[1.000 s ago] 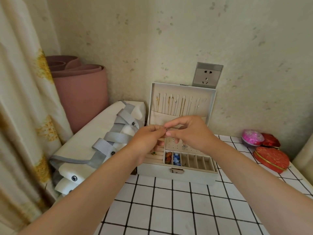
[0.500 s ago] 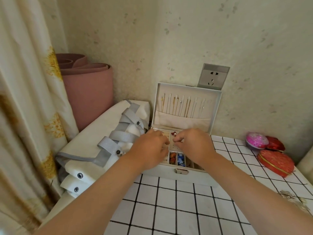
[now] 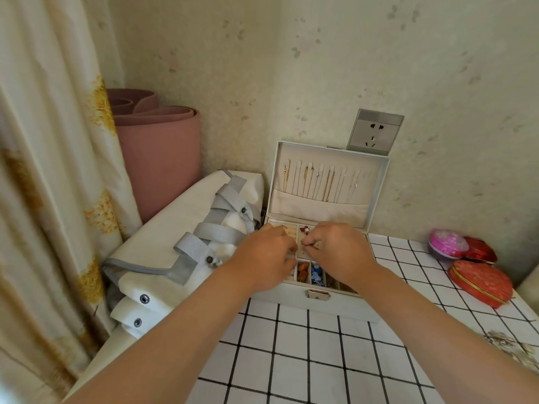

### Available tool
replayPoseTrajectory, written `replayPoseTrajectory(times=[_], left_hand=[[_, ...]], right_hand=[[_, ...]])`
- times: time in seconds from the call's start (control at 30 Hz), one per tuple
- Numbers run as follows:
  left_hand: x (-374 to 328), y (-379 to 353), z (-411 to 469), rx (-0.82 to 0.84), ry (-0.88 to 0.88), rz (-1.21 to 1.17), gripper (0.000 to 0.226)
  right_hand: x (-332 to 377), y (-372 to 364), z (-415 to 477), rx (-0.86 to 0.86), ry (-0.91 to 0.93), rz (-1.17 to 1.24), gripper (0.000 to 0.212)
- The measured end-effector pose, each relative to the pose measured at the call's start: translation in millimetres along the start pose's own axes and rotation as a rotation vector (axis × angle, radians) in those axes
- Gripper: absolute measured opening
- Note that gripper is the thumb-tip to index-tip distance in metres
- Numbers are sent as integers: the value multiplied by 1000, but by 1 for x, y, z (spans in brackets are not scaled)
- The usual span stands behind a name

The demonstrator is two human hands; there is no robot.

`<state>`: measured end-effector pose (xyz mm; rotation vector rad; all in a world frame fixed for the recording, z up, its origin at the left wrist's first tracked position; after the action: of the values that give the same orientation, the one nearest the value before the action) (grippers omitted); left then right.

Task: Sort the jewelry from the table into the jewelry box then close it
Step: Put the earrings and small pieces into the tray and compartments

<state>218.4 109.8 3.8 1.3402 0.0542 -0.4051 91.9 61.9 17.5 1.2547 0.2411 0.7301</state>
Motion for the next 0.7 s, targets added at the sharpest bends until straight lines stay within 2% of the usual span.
replayPoseTrajectory(times=[0.17, 0.3, 0.4, 0.7], left_hand=[[0, -1, 1, -18, -13, -7, 37], [1, -1, 2, -65, -25, -9, 36], [-2, -1, 2, -102, -52, -23, 37], [-12, -14, 7, -59, -113, 8, 41]], right_hand=[[-4, -3, 2, 149, 42, 62, 20], [-21, 15, 7, 104, -61, 191, 29], [-38, 29, 10, 100, -116, 184, 26], [-54, 24, 0, 330, -187, 227, 19]])
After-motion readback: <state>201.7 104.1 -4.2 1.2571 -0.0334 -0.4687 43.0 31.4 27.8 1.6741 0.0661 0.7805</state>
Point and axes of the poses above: each hand's wrist, its own z-axis towards the middle knuckle, its own y-axis out of the back of the hand, x = y × z, the point moved 6 cm from there along z, towards the middle knuckle, and after that the axes turned 1 degree about y, right-handed, at the moved point
